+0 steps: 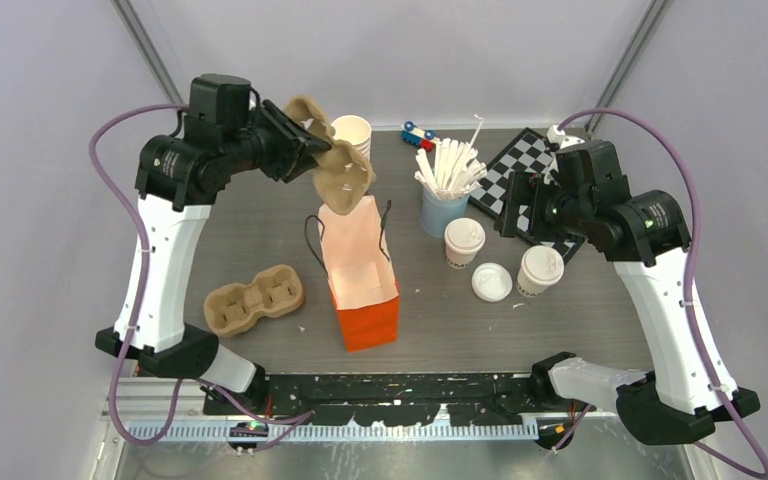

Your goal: Pack the takeout coffee

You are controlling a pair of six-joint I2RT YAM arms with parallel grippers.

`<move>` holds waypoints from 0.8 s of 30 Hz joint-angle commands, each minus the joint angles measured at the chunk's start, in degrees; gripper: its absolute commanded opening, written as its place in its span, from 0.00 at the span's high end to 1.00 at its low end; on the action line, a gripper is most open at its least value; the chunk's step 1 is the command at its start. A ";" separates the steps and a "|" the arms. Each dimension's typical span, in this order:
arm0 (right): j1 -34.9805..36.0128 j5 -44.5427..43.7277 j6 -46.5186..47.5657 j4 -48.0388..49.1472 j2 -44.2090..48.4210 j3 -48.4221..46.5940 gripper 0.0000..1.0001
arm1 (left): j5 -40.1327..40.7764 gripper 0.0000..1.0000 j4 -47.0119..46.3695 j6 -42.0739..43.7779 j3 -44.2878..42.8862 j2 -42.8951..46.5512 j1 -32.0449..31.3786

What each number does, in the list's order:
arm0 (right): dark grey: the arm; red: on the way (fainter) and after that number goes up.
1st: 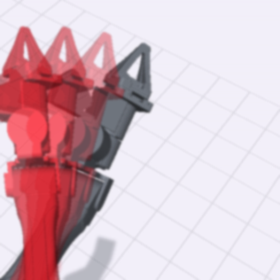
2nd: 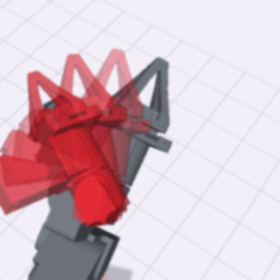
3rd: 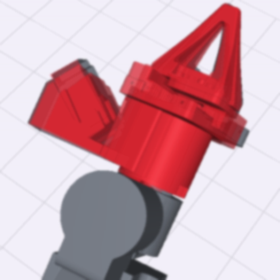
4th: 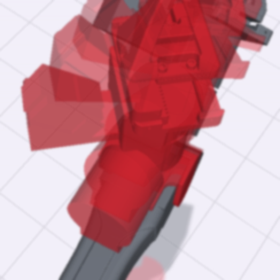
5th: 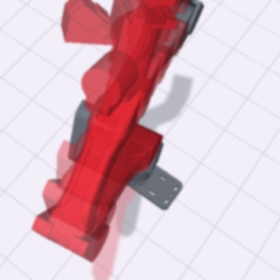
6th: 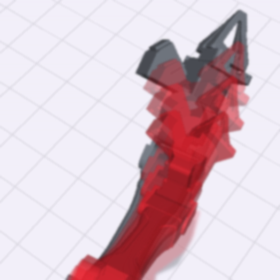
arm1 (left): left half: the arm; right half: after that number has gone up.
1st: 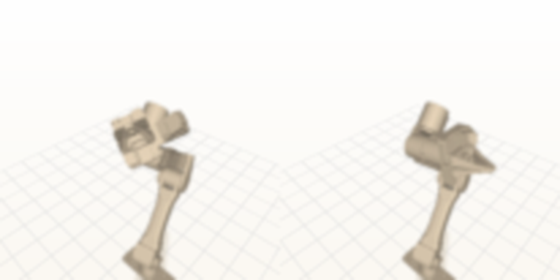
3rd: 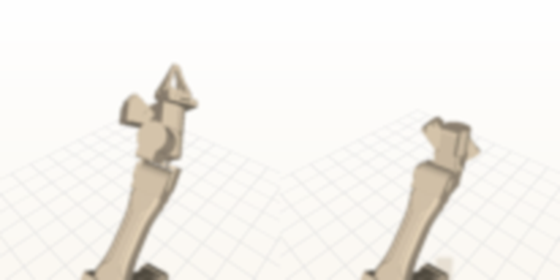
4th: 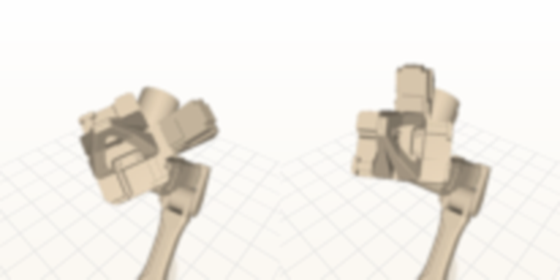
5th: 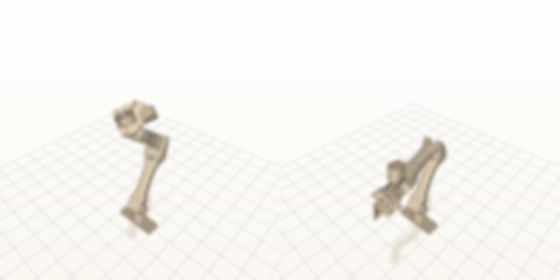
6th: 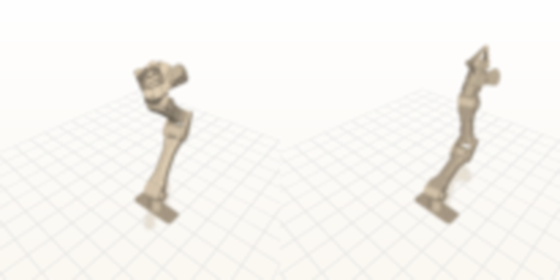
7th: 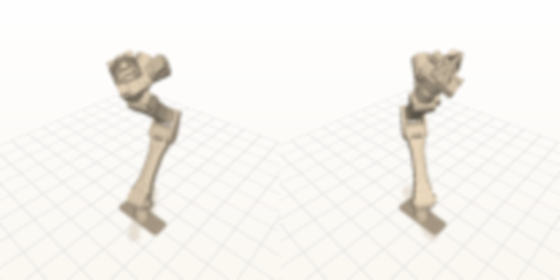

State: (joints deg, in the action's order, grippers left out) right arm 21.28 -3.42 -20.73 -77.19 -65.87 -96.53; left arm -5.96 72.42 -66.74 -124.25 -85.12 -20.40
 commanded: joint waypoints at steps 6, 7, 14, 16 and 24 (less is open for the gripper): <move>1.03 -0.41 -1.73 1.96 1.09 -2.52 0.07 | -3.66 0.77 -0.14 2.22 1.33 1.96 -8.47; 0.98 0.20 -2.58 2.36 0.76 -3.26 0.07 | -3.86 0.77 -0.06 2.40 2.70 2.54 -8.51; 1.02 10.58 -16.28 10.42 -2.66 -5.83 0.11 | -6.40 0.79 0.25 3.33 7.72 5.55 -8.51; 1.02 13.83 -20.11 14.22 -3.15 -4.34 0.12 | -7.09 0.79 0.23 3.36 8.48 6.19 -8.51; 1.65 22.65 -33.78 28.53 -6.14 -0.79 0.17 | -8.99 0.79 1.10 4.12 12.18 8.92 -8.51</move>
State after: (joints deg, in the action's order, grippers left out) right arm 22.06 12.62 -44.69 -60.27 -71.11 -98.50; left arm -12.78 74.24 -64.10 -113.51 -79.09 -28.86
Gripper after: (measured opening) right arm 0.852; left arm 0.359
